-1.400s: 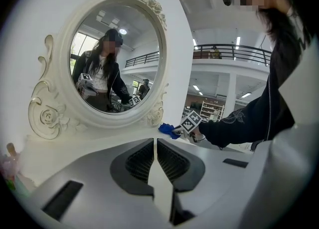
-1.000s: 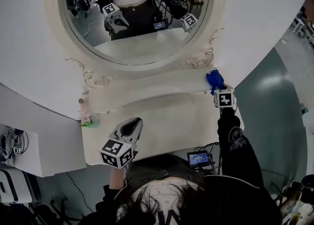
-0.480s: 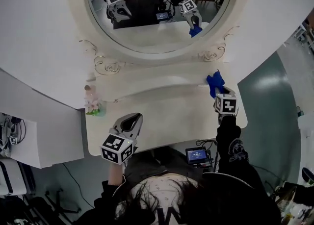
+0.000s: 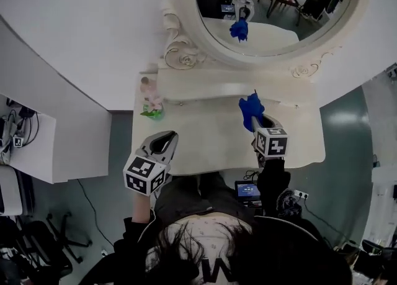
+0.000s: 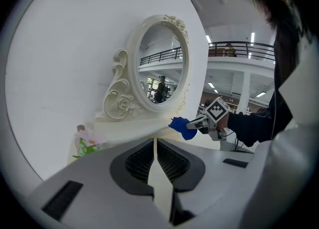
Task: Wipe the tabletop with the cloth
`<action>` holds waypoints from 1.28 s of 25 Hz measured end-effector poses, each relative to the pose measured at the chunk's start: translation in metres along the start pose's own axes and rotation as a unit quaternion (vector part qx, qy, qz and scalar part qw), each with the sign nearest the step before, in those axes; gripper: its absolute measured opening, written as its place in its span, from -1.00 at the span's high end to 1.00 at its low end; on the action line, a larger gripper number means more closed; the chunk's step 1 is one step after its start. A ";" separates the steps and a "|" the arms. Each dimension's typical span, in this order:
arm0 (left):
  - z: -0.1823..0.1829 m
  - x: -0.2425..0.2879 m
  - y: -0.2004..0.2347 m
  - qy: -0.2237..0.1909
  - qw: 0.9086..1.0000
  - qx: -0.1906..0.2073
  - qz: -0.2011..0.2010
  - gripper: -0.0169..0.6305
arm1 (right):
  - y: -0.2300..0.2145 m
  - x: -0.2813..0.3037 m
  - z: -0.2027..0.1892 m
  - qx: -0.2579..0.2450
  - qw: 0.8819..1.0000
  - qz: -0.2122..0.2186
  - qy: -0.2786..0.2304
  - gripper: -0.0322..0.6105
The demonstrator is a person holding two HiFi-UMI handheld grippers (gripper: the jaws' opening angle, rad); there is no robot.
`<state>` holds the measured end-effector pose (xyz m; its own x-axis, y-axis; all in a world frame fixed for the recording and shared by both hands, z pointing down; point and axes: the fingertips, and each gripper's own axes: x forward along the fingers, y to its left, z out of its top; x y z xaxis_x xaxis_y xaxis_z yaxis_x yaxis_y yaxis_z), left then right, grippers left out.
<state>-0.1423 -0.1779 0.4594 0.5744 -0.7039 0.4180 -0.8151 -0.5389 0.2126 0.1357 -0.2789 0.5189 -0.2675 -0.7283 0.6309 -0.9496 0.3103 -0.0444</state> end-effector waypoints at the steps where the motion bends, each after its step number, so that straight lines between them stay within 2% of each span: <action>1: -0.004 -0.008 0.006 0.000 1.000 -0.001 0.002 0.94 | 0.025 0.005 -0.002 -0.003 1.000 0.014 0.003 0.63; 5: -0.021 -0.042 0.033 0.006 1.000 -0.005 0.017 0.94 | 0.124 0.024 -0.018 -0.023 0.997 0.075 0.023 0.63; 9: -0.039 -0.077 0.062 0.010 0.999 -0.015 0.037 0.94 | 0.221 0.037 -0.032 -0.065 0.988 0.136 0.043 0.63; 14: -0.056 -0.110 0.093 0.013 0.998 -0.026 0.057 0.94 | 0.328 0.046 -0.050 -0.125 0.967 0.213 0.059 0.63; 19: -0.064 -0.132 0.112 0.011 0.997 -0.035 0.071 0.94 | 0.411 0.062 -0.063 -0.199 0.941 0.265 0.059 0.63; 23: -0.070 -0.143 0.122 0.011 0.996 -0.040 0.079 0.94 | 0.445 0.086 -0.081 -0.248 0.928 0.267 0.077 0.63; 27: -0.075 -0.154 0.130 0.014 0.995 -0.046 0.085 0.94 | 0.447 0.111 -0.101 -0.308 0.917 0.234 0.099 0.63; 32: -0.082 -0.154 0.138 0.016 0.995 -0.058 0.084 0.94 | 0.440 0.113 -0.103 -0.328 0.914 0.221 0.092 0.63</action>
<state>-0.3490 -0.1059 0.4972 0.4285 -0.7636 0.4830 -0.9035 -0.3564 0.2382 -0.2956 -0.1619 0.6508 -0.5125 -0.3469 0.7855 -0.4363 0.8931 0.1098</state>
